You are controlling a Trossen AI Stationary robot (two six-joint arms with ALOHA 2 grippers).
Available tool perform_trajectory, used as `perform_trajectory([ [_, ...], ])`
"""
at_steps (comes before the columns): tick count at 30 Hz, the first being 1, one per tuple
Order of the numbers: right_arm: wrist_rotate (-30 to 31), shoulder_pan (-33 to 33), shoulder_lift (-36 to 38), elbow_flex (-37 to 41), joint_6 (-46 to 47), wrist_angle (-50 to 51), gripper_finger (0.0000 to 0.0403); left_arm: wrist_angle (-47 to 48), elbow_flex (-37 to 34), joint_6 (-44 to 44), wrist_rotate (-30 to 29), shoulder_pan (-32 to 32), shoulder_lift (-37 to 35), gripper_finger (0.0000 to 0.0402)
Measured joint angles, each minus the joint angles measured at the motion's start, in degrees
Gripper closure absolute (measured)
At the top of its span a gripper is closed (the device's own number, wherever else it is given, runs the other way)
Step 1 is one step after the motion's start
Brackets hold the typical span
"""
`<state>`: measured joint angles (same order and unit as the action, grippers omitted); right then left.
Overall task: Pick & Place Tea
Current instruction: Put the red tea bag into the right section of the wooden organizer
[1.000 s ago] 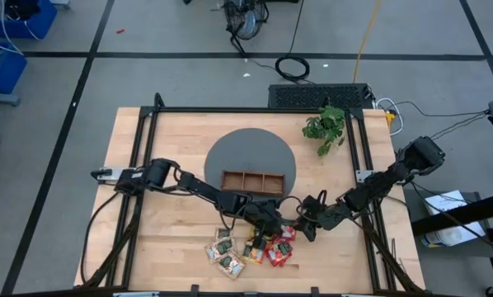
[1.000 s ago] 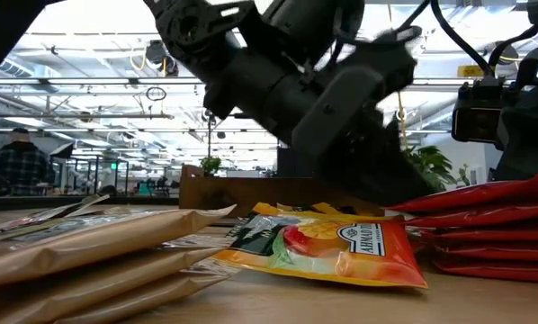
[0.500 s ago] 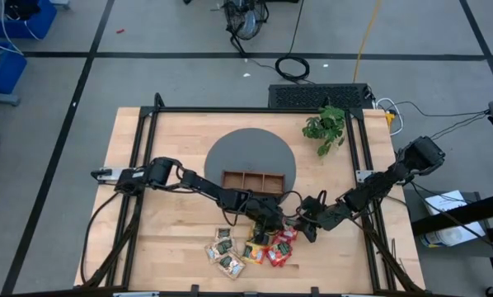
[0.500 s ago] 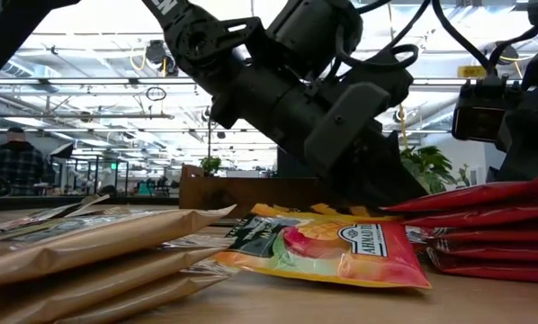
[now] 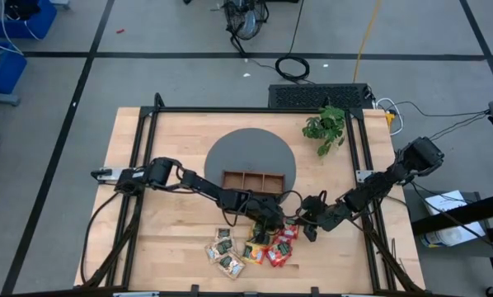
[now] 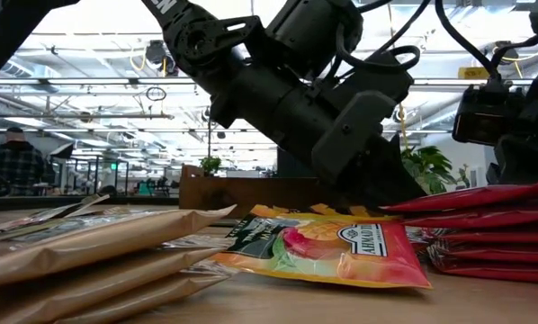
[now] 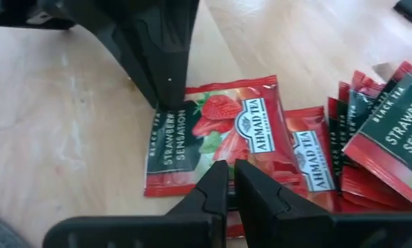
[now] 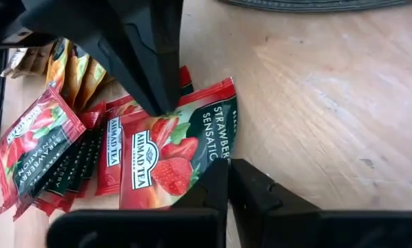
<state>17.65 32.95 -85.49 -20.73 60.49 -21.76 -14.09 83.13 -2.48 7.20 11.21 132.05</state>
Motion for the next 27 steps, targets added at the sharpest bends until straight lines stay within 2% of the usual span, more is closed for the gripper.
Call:
perform_trajectory([
  [4,0.02,-0.10,1.80,0.10,-2.92,0.53,0.0401,2.29,-0.07,-2.17,-0.21,0.24,-2.07,0.0366],
  [8,1.64,-0.56,6.36,0.13,-8.36,1.28,0.0402,7.86,-0.04,-5.55,-1.22,1.61,-7.29,0.0366],
  [14,4.90,-0.68,14.39,0.10,-17.03,3.35,0.0402,22.61,-0.26,-8.86,-9.07,5.20,-15.89,0.0366],
  [16,6.43,-0.68,17.27,0.09,-20.78,3.64,0.0402,24.48,-3.24,-9.51,-11.13,6.57,-19.31,0.0366],
  [19,8.22,-0.91,21.50,0.07,-26.36,3.86,0.0403,21.32,-11.34,-8.72,-17.71,8.72,-25.89,0.0366],
  [22,8.40,-2.57,25.29,-0.50,-30.47,5.23,0.0403,12.82,-22.10,-5.77,-24.08,9.44,-34.12,0.0366],
  [27,8.01,-8.21,27.84,-9.03,-38.27,17.82,0.0403,-10.68,-41.55,-3.77,-25.53,8.40,-43.22,0.0366],
])
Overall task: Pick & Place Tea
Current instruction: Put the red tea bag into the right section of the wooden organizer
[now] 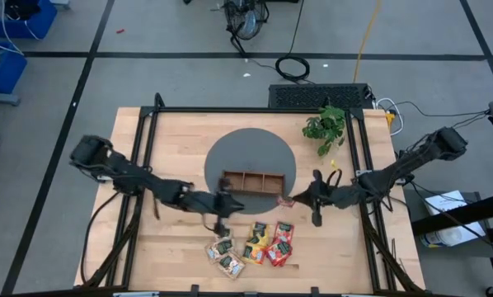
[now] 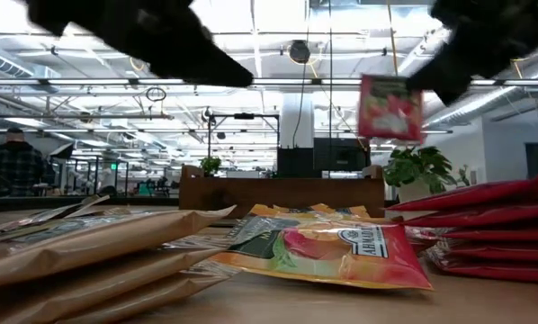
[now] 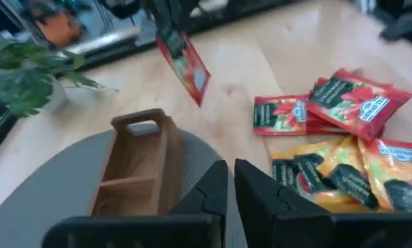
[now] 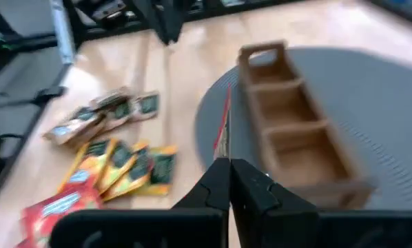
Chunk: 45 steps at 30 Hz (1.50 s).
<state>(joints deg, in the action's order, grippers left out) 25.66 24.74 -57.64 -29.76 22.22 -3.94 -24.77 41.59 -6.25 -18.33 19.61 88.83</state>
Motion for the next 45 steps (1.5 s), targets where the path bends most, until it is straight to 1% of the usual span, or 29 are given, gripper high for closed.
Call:
perform_trajectory([
  [3,-0.19,-4.49,-1.17,-6.64,-5.53,8.52,0.0403,-14.69,-7.81,0.73,0.13,-1.37,-1.45,0.0366],
  [5,-0.23,-7.76,-2.92,-10.71,-9.08,12.46,0.0403,-19.59,-10.83,0.95,-0.02,-2.12,-1.48,0.0366],
  [7,-0.84,-11.01,-5.05,-13.04,-12.88,15.32,0.0403,-21.17,-11.83,1.06,0.23,-2.50,-1.52,0.0366],
  [9,-3.55,-14.18,-7.70,-13.97,-16.27,15.02,0.0403,-20.98,-12.15,1.06,0.24,-2.62,-1.61,0.0366],
  [13,-8.98,-19.24,-12.87,-14.41,-18.40,10.98,0.0403,-19.96,-12.13,1.08,0.24,-2.63,-1.56,0.0366],
  [15,-10.80,-20.48,-15.21,-14.44,-18.43,10.15,0.0403,-19.97,-12.11,1.09,0.26,-2.61,-1.56,0.0366],
  [20,-10.88,-21.10,-19.10,-14.42,-18.45,9.37,0.0403,-19.94,-12.11,0.83,0.83,-2.55,-1.56,0.0366],
  [30,-10.23,-21.08,-21.09,-14.43,-15.13,11.71,0.0403,-20.09,-12.07,0.71,0.83,-2.64,-1.56,0.0366],
  [35,-8.97,-21.08,-21.88,-12.83,-14.77,11.20,0.0403,-20.03,-12.07,0.75,0.83,-2.64,-1.56,0.0366],
  [39,-9.22,-21.04,-21.82,-12.06,-15.06,11.12,0.0402,-19.87,-12.07,0.86,0.83,-2.64,-1.56,0.0366],
  [42,-9.23,-20.97,-21.79,-11.97,-15.16,10.92,0.0395,-19.87,-12.07,0.86,0.83,-2.64,-1.56,0.0366],
  [45,-9.21,-20.91,-21.76,-11.97,-15.21,9.81,0.0376,-19.87,-12.07,0.99,0.83,-2.64,-1.56,0.0366],
])
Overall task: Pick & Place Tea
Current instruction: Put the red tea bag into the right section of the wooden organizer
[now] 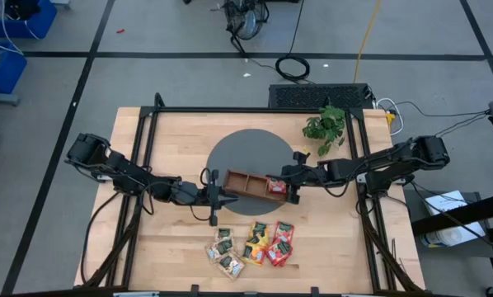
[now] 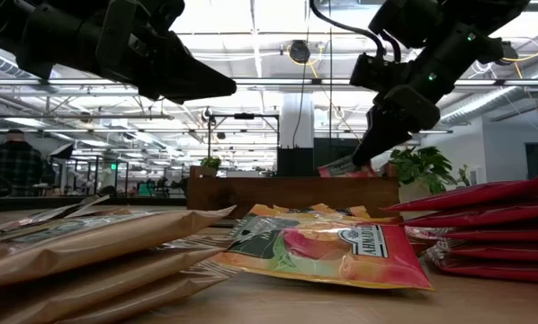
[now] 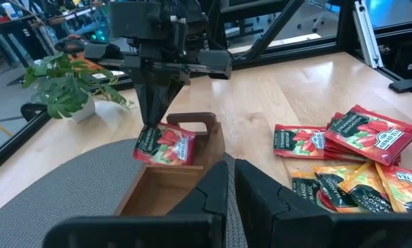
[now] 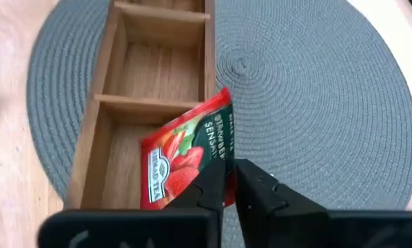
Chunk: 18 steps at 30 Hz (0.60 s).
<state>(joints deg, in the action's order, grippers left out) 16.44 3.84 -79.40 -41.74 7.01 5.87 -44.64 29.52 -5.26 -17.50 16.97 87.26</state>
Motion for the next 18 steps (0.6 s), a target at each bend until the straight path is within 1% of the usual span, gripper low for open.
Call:
perform_trajectory([
  [7,0.05,0.00,3.25,-0.02,-0.64,-1.33,0.0309,0.23,0.02,0.24,-0.01,0.00,0.02,0.0366],
  [11,0.07,0.00,5.76,-0.02,-0.32,-1.30,0.0278,1.08,0.02,0.48,-0.02,-0.02,0.02,0.0366],
  [14,-0.02,0.04,6.21,-0.02,-0.25,-0.61,0.0266,1.20,0.02,0.50,-0.02,-0.02,0.02,0.0366],
  [18,0.00,0.02,5.77,-0.02,-0.76,-0.49,0.0267,1.20,0.02,0.55,-0.02,-0.03,0.02,0.0366],
])
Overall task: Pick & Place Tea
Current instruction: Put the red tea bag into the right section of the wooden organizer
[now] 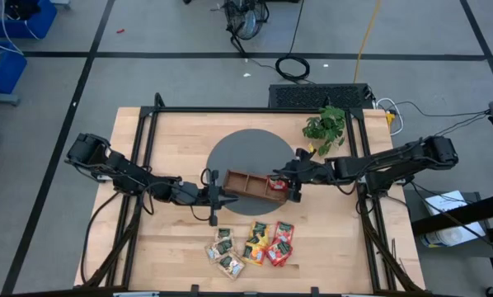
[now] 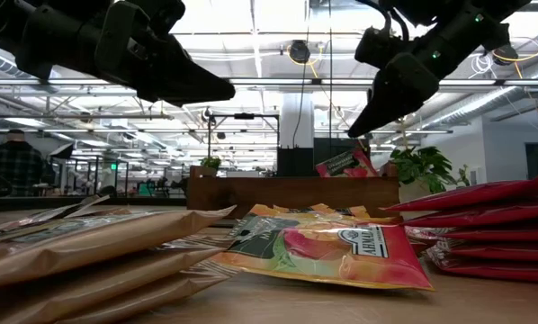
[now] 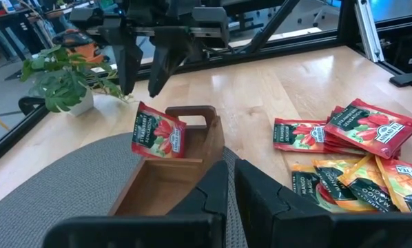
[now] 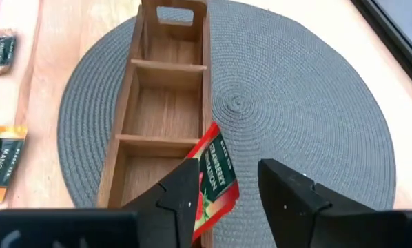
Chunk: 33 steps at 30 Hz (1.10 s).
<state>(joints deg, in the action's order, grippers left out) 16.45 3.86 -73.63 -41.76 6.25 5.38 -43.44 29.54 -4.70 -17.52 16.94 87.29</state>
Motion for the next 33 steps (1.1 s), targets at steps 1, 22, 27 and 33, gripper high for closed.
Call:
perform_trajectory([
  [1,0.02,-0.07,-0.15,0.00,-0.59,-0.38,0.0269,-0.02,0.00,0.07,0.00,-0.01,0.00,0.0366],
  [22,-18.22,-14.31,-13.09,-27.11,-1.21,34.27,0.0258,3.84,0.02,1.43,5.08,-2.95,0.02,0.0366],
  [27,-18.40,-14.48,-20.33,-31.65,-2.67,40.20,0.0253,6.54,0.02,2.44,7.06,-3.53,0.02,0.0366],
  [33,-22.61,-14.80,-22.40,-32.77,-2.58,39.10,0.0243,7.45,0.02,2.71,7.08,-3.51,0.02,0.0366],
])
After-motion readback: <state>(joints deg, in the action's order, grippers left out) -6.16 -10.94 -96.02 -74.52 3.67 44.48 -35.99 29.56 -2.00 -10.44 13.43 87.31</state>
